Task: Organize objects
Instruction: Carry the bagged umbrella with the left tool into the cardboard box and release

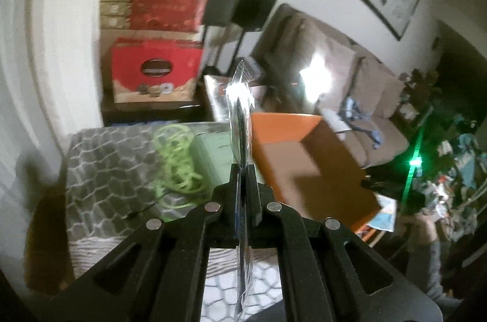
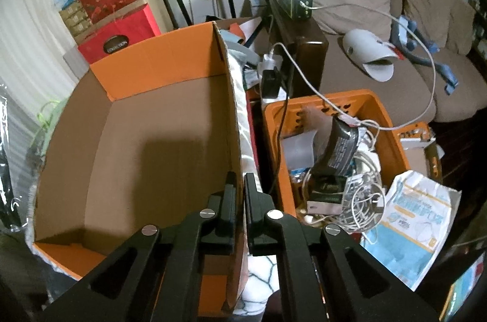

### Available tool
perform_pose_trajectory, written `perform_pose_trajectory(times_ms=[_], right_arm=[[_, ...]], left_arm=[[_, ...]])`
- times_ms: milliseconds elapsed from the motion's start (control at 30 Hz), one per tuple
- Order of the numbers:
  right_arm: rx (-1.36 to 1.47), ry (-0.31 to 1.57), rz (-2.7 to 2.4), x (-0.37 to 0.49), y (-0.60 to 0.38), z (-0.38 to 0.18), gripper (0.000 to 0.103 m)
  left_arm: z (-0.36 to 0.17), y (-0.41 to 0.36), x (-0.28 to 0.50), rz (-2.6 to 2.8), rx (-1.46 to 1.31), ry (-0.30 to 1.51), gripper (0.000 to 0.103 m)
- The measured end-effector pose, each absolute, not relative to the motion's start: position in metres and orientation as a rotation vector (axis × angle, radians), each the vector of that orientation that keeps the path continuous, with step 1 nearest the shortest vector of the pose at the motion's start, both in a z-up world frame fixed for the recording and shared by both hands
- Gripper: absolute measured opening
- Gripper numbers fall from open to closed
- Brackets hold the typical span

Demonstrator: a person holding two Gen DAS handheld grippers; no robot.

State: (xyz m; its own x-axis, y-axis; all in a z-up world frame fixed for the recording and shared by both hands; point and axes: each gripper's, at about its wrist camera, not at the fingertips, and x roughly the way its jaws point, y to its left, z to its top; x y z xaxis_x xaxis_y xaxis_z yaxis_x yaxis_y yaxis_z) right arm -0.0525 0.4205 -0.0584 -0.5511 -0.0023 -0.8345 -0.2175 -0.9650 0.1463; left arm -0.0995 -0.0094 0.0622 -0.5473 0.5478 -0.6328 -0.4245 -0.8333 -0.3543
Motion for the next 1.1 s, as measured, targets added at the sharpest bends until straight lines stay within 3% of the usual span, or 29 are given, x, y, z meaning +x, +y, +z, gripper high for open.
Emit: perform_pose_trajectory(times_ms=[567, 1100], right_arm=[[-1.524, 0.388, 2.644, -0.058, 0.427, -0.058, 0.003], [-1.508, 0.368, 2.645, -0.058, 0.426, -0.058, 0.003]], left_arm=[[0.075, 0.083, -0.145, 2.075, -1.074, -0.315, 0.002], [-0.038, 0.143, -0.188, 1.923, -1.312, -0.579, 0.002]])
